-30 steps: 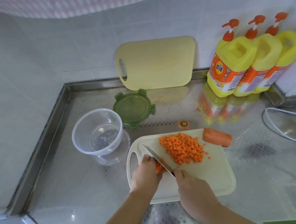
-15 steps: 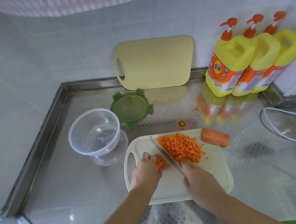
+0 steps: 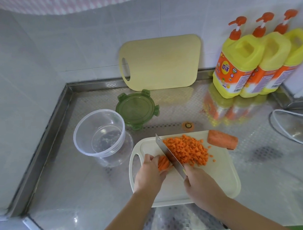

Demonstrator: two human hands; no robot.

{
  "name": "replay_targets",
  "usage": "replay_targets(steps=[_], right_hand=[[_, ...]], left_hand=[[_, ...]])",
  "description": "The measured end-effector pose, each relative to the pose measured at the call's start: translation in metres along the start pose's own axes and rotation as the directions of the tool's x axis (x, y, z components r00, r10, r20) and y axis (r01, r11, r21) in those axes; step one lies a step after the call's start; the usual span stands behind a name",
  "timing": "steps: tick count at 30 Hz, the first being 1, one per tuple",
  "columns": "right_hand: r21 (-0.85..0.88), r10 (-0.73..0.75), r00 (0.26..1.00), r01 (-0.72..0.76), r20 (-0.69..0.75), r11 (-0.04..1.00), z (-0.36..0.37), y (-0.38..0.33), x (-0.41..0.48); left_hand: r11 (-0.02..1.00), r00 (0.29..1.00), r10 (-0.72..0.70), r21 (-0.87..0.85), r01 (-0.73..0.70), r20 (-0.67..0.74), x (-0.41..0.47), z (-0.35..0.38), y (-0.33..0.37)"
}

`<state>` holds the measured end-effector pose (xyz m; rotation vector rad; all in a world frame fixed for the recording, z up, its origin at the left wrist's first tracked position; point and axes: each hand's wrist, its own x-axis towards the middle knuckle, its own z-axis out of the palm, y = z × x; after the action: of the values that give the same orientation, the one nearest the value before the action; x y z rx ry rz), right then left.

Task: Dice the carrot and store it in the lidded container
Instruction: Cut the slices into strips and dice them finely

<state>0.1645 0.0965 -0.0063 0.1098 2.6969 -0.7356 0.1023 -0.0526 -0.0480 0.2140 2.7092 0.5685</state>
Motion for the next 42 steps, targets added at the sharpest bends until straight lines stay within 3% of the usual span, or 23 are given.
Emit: replay_targets(steps=[7, 14, 31, 42], right_hand=[[0.046, 0.024, 0.999, -0.025, 0.021, 0.999, 0.000, -0.004, 0.001], [0.044, 0.049, 0.999, -0.049, 0.011, 0.998, -0.005, -0.007, 0.001], [0.004, 0.003, 1.000, -0.002, -0.009, 1.000, -0.001, -0.005, 0.004], [-0.033, -0.035, 0.998, 0.034, -0.044, 0.999, -0.015, -0.005, -0.009]], left_hand=[[1.000, 1.000, 0.016, -0.021, -0.016, -0.003, 0.003, -0.002, 0.006], [0.993, 0.999, 0.048, 0.112, -0.046, -0.009, 0.004, -0.005, 0.008], [0.982, 0.996, 0.086, 0.172, -0.082, -0.017, 0.001, -0.005, 0.013], [0.973, 0.969, 0.172, -0.123, -0.196, -0.178, -0.004, 0.001, -0.011]])
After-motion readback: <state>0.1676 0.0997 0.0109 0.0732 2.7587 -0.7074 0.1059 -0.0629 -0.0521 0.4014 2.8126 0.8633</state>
